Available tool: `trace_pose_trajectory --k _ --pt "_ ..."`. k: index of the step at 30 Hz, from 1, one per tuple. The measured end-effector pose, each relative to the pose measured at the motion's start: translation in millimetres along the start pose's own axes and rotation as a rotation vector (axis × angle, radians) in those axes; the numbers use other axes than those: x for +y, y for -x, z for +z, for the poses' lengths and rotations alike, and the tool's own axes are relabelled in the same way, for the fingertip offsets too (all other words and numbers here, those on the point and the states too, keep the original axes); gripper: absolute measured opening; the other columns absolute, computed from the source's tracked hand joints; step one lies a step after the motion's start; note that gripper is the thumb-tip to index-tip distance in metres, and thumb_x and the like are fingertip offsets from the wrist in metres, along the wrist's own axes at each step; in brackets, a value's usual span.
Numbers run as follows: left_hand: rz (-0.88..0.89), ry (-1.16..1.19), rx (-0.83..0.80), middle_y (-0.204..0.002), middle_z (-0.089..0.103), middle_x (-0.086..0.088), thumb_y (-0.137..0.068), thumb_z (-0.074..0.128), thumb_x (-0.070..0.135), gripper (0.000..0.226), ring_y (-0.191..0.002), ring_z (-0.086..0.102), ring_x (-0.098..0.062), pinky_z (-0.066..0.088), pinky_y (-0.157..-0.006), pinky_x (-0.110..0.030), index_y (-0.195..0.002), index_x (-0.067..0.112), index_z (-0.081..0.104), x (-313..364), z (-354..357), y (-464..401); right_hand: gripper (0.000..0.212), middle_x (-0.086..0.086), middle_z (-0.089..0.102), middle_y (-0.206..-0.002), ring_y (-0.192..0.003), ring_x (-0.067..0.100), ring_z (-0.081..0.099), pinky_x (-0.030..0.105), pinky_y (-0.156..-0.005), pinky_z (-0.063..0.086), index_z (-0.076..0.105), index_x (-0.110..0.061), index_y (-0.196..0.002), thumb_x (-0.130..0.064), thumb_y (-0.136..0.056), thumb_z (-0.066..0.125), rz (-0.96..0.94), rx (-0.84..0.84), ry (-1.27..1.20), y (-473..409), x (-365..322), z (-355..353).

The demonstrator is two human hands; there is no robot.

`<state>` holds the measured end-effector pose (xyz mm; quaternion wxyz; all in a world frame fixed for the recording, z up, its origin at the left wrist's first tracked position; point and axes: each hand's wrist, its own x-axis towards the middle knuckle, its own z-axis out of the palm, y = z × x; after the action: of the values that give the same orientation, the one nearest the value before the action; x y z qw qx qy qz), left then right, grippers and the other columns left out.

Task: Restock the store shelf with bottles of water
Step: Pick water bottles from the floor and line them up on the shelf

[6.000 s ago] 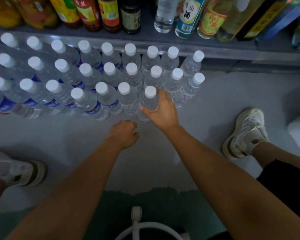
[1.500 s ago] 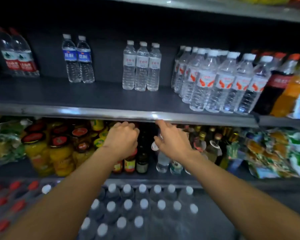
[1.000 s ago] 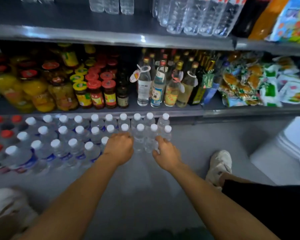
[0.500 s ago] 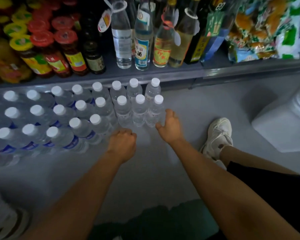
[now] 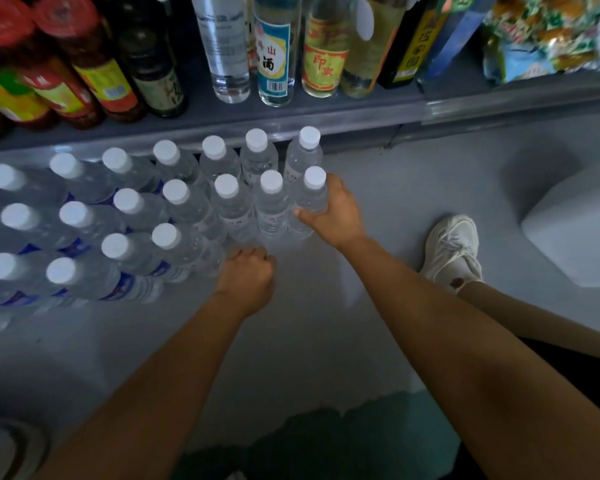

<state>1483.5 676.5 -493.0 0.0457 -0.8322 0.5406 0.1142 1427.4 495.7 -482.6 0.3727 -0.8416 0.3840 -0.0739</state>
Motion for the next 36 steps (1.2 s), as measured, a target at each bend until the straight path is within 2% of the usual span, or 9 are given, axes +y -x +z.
trace_pose_trajectory --k 4,9,14,17,20,26,30,34,36 --pt "0.038 -0.028 0.013 -0.059 0.058 -0.008 -0.039 0.085 0.015 0.029 -0.055 0.06 -0.029 0.052 -0.055 -0.031 -0.056 0.01 0.063 -1.3 -7.4 9.5 0.061 0.014 0.059 -0.117 -0.108 0.03 0.057 0.031 -0.081 0.044 0.052 -0.004 -0.116 -0.03 -0.07 0.081 -0.004 0.016 0.056 6.8 -3.6 -3.5" --pt "0.031 -0.055 0.11 -0.058 0.058 -0.008 -0.045 0.084 0.013 0.026 -0.055 0.059 -0.028 0.049 -0.053 -0.031 -0.058 0.01 0.063 -4.5 -33.9 24.3 0.057 0.012 0.062 -0.11 -0.101 0.029 0.06 0.032 -0.077 0.047 0.054 -0.006 -0.109 -0.034 -0.067 0.08 0.011 0.062 0.062 38.5 -16.1 -19.4" --pt "-0.041 -0.038 0.168 -0.078 0.065 -0.014 -0.069 0.072 0.01 0.01 -0.077 0.062 -0.034 0.05 -0.072 -0.037 -0.077 0.005 0.067 -3.4 -78.4 47.5 0.056 0.008 0.065 -0.102 -0.094 0.028 0.063 0.038 -0.075 0.053 0.055 -0.012 -0.103 -0.042 -0.062 0.077 -0.054 0.097 0.087 72.6 -47.9 -48.3" --pt "-0.079 -0.092 0.216 -0.104 0.062 -0.013 -0.088 0.052 0.015 0.019 -0.102 0.056 -0.033 0.041 -0.089 -0.037 -0.1 0.006 0.064 -5.3 -113.0 62.4 0.057 0.007 0.067 -0.102 -0.095 0.03 0.062 0.036 -0.074 0.051 0.052 -0.014 -0.105 -0.043 -0.062 0.076 -0.129 0.128 0.098 90.3 -81.6 -72.6" --pt "-0.136 -0.173 0.271 -0.114 0.059 -0.01 -0.091 0.045 0.017 0.026 -0.109 0.052 -0.029 0.037 -0.092 -0.037 -0.11 0.01 0.061 -10.0 -156.2 79.6 0.056 0.008 0.067 -0.103 -0.098 0.032 0.061 0.036 -0.074 0.048 0.051 -0.015 -0.108 -0.044 -0.066 0.074 -0.234 0.174 0.129 107.0 -124.3 -99.9" --pt "-0.215 -0.261 0.459 -0.112 0.057 -0.006 -0.092 0.046 0.024 0.026 -0.109 0.05 -0.027 0.036 -0.091 -0.036 -0.112 0.014 0.059 -30.6 -251.5 116.9 0.058 0.004 0.066 -0.097 -0.09 0.028 0.061 0.038 -0.072 0.052 0.052 -0.019 -0.112 -0.048 -0.067 0.073 -0.402 0.245 0.074 130.2 -225.3 -159.3" --pt "-0.256 -0.32 0.574 -0.115 0.058 -0.005 -0.09 0.047 0.026 0.028 -0.112 0.05 -0.026 0.037 -0.092 -0.036 -0.113 0.016 0.059 -47.2 -308.3 137.2 0.064 0.001 0.067 -0.096 -0.089 0.024 0.063 0.041 -0.074 0.054 0.056 -0.022 -0.11 -0.057 -0.058 0.069 -0.496 0.266 0.018 131.0 -282.6 -190.8" --pt "-0.277 -0.38 0.655 -0.113 0.059 -0.005 -0.091 0.046 0.028 0.027 -0.11 0.052 -0.026 0.038 -0.091 -0.037 -0.111 0.016 0.059 -71.2 -363.3 149.1 0.056 0.001 0.067 -0.103 -0.094 0.021 0.062 0.041 -0.08 0.053 0.059 -0.02 -0.109 -0.05 -0.064 0.075 -0.593 0.267 -0.01 122.9 -335.2 -216.5" --pt "-0.298 -0.407 0.682 -0.113 0.058 -0.004 -0.092 0.045 0.028 0.027 -0.11 0.05 -0.026 0.037 -0.091 -0.035 -0.112 0.015 0.058 -84.1 -388.9 149.4 0.05 0.0 0.066 -0.099 -0.09 0.02 0.062 0.04 -0.077 0.053 0.059 -0.018 -0.104 -0.046 -0.067 0.076 -0.635 0.276 -0.014 115.4 -362.2 -228.8"
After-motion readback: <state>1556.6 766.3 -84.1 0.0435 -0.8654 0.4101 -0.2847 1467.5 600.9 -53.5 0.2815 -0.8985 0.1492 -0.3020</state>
